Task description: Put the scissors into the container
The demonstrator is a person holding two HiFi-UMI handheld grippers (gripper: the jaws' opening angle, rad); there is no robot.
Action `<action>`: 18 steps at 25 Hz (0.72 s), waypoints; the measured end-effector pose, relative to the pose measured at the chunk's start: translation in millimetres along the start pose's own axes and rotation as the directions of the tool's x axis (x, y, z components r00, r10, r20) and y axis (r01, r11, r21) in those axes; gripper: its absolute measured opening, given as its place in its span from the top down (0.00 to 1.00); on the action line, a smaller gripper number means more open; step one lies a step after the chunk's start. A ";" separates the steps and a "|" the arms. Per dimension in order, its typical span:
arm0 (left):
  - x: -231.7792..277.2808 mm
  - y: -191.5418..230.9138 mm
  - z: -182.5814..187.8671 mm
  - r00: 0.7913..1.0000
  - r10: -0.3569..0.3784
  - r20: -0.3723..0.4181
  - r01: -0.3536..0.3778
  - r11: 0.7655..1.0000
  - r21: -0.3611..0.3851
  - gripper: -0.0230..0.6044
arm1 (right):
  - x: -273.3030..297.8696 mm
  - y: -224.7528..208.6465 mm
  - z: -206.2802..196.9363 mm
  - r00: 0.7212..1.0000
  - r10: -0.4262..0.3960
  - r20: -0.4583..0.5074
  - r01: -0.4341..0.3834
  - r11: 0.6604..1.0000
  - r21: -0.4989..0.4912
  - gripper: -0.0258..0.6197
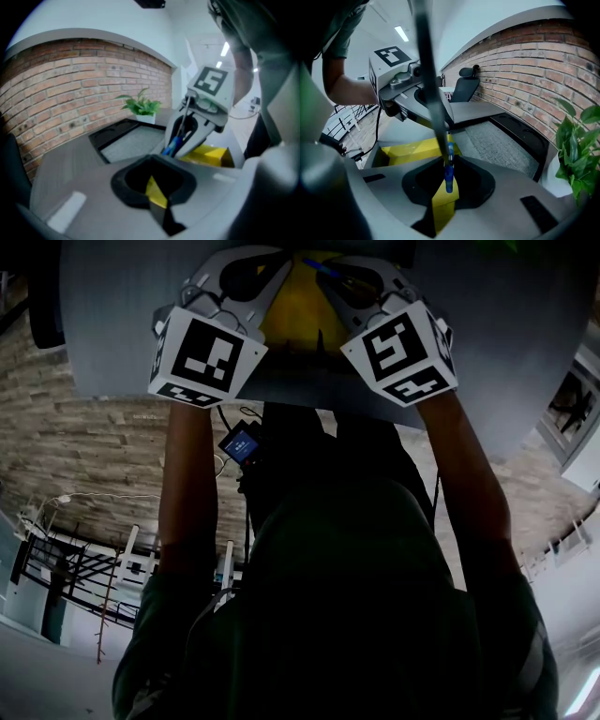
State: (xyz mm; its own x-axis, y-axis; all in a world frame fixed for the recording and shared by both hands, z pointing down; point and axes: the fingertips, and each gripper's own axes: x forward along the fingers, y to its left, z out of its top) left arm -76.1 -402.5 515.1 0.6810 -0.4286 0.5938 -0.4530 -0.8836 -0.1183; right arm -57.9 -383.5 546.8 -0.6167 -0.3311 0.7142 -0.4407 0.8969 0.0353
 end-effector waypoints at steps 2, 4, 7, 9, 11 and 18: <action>0.9 -0.9 -1.7 1.000 0.000 0.001 0.000 1.000 -0.001 0.96 | 2.2 0.8 -3.3 1.000 -0.009 -0.011 0.008 1.000 -0.019 0.89; 1.1 -1.5 -3.0 1.000 0.001 0.002 -0.001 1.000 -0.002 0.96 | 4.0 1.8 -7.5 0.999 -0.020 -0.029 0.019 0.999 -0.047 0.89; 1.0 -3.0 -3.3 1.000 0.001 0.004 -0.001 1.000 -0.003 0.96 | 4.9 1.7 -12.3 0.998 -0.043 -0.055 0.038 0.994 -0.102 0.89; 1.7 -4.4 -3.8 1.000 0.000 0.004 0.000 1.000 -0.004 0.96 | 6.1 2.6 -16.3 0.996 -0.056 -0.072 0.045 0.989 -0.143 0.89; 2.5 -5.4 -4.8 1.000 0.000 0.004 0.000 1.000 -0.004 0.96 | 7.7 4.1 -21.0 0.994 -0.066 -0.092 0.049 0.983 -0.178 0.89; -0.9 -7.5 1.3 1.000 -0.001 0.004 0.001 1.000 0.001 0.96 | 7.4 11.2 -28.6 0.988 -0.040 -0.152 0.008 0.978 -0.206 0.89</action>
State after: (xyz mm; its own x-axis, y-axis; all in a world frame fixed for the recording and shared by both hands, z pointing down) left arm -72.6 -395.7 514.5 0.6836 -0.4283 0.5910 -0.4515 -0.8843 -0.1187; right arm -48.8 -367.6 572.4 -0.4925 -0.3186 0.8099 -0.3016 0.9354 0.1845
